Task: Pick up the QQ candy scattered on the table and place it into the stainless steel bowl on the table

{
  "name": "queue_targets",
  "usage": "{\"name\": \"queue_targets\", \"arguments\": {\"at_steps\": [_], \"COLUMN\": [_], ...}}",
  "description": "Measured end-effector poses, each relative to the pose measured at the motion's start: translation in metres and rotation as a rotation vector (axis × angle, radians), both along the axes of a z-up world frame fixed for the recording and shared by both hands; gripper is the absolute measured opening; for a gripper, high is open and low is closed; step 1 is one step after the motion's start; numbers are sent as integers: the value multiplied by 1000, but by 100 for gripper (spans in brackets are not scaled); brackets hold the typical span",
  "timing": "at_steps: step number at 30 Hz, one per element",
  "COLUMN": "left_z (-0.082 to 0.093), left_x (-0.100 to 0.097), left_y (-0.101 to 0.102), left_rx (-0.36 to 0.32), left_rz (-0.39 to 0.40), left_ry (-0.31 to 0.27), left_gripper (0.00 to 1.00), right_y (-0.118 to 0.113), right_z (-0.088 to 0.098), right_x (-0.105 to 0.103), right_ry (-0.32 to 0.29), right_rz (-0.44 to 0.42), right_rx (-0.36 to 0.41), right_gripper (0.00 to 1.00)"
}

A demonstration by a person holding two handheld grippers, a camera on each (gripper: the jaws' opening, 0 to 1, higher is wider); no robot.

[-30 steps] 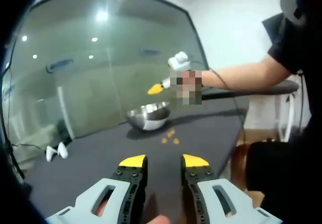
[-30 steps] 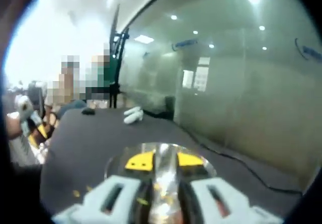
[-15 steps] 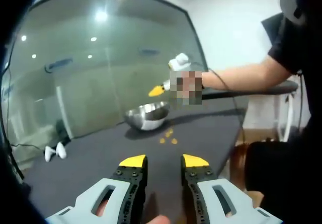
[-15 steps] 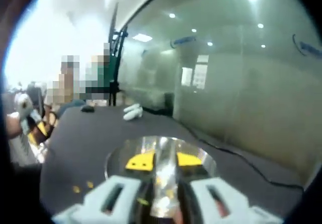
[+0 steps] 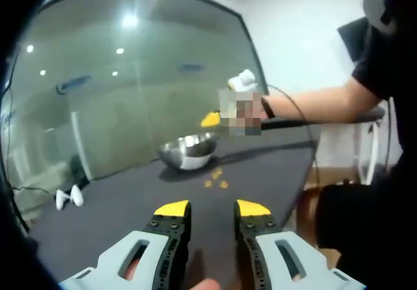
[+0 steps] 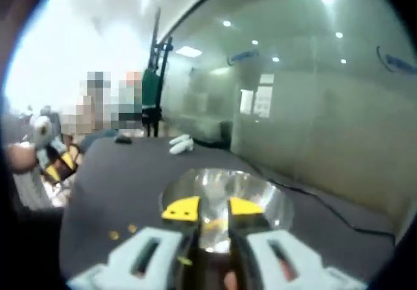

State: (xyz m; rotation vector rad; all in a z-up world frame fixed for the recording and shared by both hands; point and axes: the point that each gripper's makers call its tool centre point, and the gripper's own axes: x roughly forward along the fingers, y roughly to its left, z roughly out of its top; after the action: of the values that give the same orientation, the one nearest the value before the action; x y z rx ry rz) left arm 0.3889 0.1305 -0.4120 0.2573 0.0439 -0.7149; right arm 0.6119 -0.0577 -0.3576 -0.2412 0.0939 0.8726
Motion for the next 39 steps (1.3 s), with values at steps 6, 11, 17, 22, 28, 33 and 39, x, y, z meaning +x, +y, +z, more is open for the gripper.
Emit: {"name": "queue_targets", "arguments": {"at_steps": [6, 11, 17, 22, 28, 33, 39], "left_z": [1, 3, 0, 0, 0, -1, -2], "left_x": [2, 3, 5, 6, 6, 5, 4], "left_y": [-6, -9, -10, -12, -11, -8, -9], "left_rx": [-9, -23, -21, -24, -24, -23, -22], "left_rz": [-15, -23, -28, -35, -33, -27, -28], "left_ry": [-1, -2, 3, 2, 3, 8, 9], "left_gripper": [28, 28, 28, 28, 28, 28, 28], "right_y": [-10, -18, -22, -25, -20, -12, -2], "right_z": [-11, -23, -54, -64, -75, -81, -90], "right_x": [-36, -67, -96, -100, -95, -92, -73], "right_ry": [24, 30, 73, 95, 108, 120, 134], "right_rz": [27, 42, 72, 73, 68, 77, 83], "right_rx": [31, 31, -1, 1, -16, -18, -27], "right_gripper": [17, 17, 18, 19, 19, 19, 20]}}
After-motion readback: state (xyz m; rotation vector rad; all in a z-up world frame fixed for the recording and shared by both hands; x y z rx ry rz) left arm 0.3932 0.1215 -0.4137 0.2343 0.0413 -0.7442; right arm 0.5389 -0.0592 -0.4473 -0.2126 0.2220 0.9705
